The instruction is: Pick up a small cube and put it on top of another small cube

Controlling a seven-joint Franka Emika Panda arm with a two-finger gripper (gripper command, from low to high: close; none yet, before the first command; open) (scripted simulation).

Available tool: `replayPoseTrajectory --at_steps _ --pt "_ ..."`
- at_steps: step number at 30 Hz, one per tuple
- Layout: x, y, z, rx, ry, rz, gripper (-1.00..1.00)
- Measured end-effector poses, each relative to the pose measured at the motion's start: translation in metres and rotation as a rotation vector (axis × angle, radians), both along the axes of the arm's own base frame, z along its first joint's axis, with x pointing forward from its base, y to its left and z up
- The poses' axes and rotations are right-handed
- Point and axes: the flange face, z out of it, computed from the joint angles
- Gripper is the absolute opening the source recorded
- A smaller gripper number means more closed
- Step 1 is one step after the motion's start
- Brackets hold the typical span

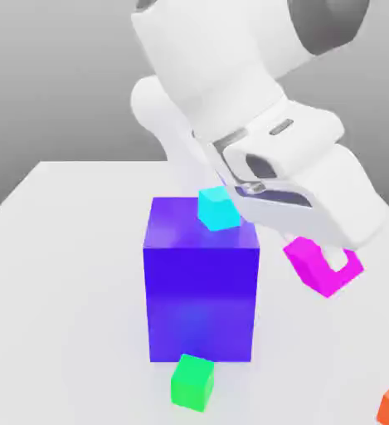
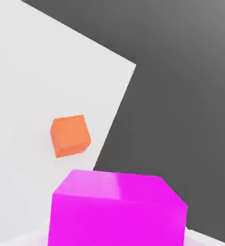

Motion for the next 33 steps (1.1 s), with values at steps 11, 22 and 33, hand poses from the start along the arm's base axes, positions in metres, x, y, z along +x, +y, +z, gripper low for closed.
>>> replayPoseTrajectory --at_steps 11,22,33 --pt "-0.071 0.020 0.124 0.006 -0.338 0.201 -1.00" --pt "-0.118 0.078 0.139 -0.226 -0.529 0.410 -1.00" --pt "-0.089 0.094 0.031 -0.516 -0.443 0.582 -1.00"
